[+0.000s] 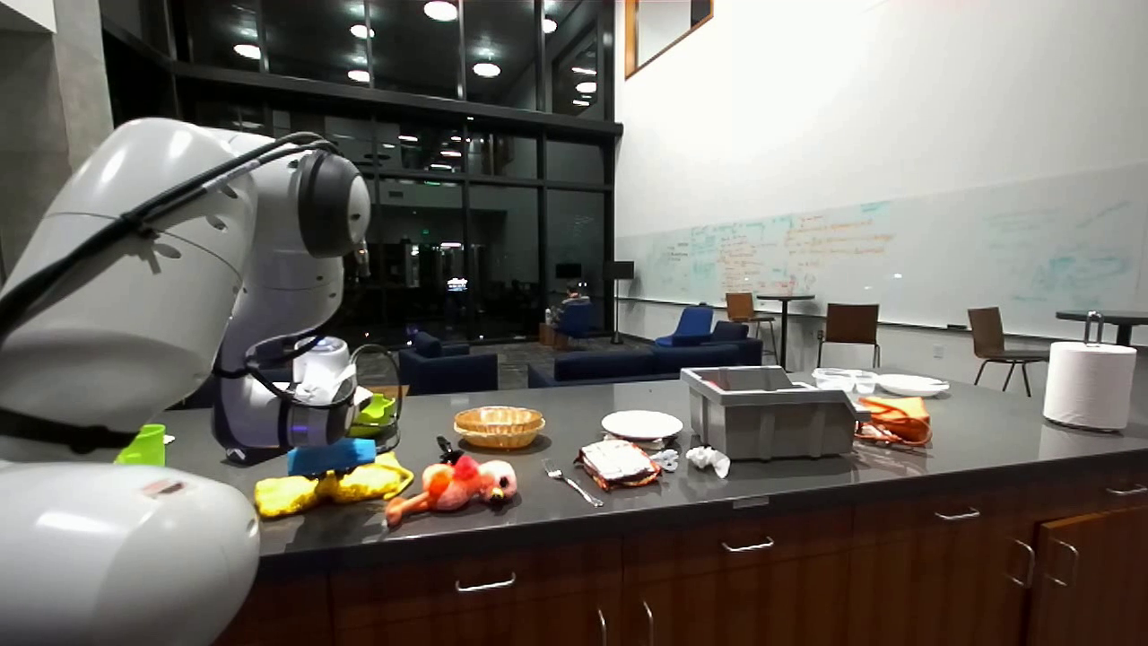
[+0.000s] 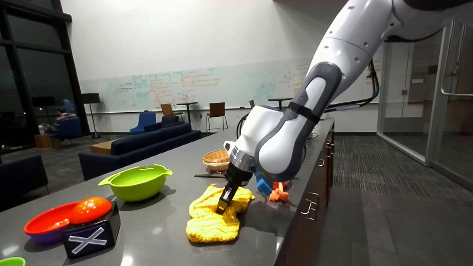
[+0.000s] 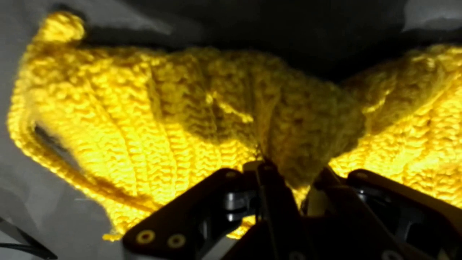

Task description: Use the yellow cloth to wipe the counter.

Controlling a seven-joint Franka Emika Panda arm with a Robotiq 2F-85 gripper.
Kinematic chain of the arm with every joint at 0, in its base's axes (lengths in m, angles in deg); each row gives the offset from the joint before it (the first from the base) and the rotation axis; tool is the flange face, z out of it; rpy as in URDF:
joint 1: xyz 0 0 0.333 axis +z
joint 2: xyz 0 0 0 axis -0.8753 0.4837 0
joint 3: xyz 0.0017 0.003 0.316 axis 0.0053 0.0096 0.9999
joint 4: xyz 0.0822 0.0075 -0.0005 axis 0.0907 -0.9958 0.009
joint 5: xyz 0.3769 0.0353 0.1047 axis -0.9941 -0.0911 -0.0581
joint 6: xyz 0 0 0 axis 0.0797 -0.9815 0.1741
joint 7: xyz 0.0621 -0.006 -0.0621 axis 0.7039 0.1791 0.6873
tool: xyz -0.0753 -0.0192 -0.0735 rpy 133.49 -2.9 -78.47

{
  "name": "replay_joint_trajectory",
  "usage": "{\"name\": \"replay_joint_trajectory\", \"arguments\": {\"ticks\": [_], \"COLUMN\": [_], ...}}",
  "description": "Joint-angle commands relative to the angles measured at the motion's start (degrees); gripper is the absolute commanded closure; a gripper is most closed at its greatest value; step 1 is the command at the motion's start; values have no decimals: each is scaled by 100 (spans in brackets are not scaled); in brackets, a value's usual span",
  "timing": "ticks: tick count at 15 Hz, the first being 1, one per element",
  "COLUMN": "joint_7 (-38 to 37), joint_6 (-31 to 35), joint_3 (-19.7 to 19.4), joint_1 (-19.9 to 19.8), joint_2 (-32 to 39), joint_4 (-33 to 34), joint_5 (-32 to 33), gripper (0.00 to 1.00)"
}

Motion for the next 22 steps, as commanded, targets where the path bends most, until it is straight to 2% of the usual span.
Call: {"name": "replay_joint_trajectory", "arguments": {"ticks": [1,9,14,22], "joint_7": [-58,-395,-1004,-1997], "joint_6": [-149,19,56,740], "joint_3": [208,771,572,522], "joint_1": [-130,-488,-235,-267], "joint_2": [-1,-283,-850,-1636], "joint_4": [-134,-894,-1602,-2969], "joint_5": [10,-310,-559,-1312], "gripper": [97,98,98,98]}}
